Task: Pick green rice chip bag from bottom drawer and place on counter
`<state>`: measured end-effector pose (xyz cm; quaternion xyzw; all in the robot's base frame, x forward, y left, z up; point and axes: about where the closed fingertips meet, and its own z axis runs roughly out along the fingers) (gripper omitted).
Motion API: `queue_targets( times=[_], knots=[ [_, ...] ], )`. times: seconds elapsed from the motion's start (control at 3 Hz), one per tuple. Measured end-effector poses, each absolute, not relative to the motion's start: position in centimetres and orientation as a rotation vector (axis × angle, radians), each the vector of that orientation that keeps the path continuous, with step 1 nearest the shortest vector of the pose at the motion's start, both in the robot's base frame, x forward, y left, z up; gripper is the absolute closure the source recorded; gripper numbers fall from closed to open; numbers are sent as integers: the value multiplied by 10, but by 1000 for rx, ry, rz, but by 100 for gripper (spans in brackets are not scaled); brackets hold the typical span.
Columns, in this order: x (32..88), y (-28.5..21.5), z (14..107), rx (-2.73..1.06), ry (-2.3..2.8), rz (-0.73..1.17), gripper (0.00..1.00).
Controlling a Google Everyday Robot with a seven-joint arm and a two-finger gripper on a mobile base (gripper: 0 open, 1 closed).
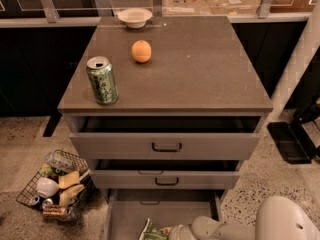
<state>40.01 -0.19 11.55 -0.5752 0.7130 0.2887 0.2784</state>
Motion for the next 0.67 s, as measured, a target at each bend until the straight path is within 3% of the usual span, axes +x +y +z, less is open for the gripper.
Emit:
queue_targets(
  times=[0.67],
  knots=[
    [400, -2, 116, -1544, 1913, 775, 100]
  ],
)
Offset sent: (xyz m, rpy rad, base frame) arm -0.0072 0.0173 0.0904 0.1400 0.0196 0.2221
